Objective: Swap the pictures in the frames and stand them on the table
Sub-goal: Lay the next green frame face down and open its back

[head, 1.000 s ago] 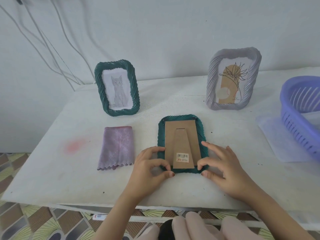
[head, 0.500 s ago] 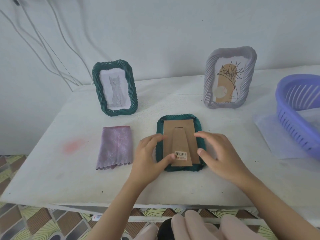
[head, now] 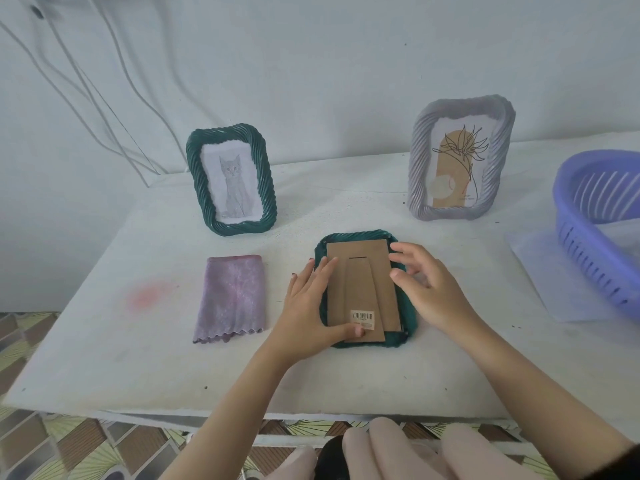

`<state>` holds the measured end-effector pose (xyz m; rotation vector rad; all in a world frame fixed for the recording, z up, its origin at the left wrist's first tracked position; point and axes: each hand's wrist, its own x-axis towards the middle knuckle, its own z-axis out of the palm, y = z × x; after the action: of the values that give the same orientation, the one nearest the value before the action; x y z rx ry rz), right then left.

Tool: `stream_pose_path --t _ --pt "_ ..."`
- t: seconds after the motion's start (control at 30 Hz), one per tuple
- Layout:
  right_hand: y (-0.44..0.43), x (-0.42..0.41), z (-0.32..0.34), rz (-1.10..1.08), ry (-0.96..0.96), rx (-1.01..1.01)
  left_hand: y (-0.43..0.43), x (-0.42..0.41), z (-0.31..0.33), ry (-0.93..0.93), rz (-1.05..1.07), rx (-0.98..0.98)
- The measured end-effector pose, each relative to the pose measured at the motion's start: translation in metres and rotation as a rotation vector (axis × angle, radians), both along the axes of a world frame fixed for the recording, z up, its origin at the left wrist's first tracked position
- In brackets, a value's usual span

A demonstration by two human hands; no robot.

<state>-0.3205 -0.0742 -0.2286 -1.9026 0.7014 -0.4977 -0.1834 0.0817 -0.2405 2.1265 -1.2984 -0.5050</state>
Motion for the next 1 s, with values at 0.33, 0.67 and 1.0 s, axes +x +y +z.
stream_pose_path --t 0.33,0.67,1.0 --pt "-0.0053 -0.0001 0.0008 -0.01 -0.134 0.275 -0.0033 -0.0006 0.0032 0.091 0.03 -0.017" --pt "-0.0033 0.0032 -0.002 -0.01 -0.116 0.198 -0.0012 0.0004 -0.0031 0.046 0.011 -0.073" --pt "-0.0021 0.0055 0.0001 -0.019 -0.112 0.179 -0.0001 -0.0017 -0.0032 0.021 0.003 -0.106"
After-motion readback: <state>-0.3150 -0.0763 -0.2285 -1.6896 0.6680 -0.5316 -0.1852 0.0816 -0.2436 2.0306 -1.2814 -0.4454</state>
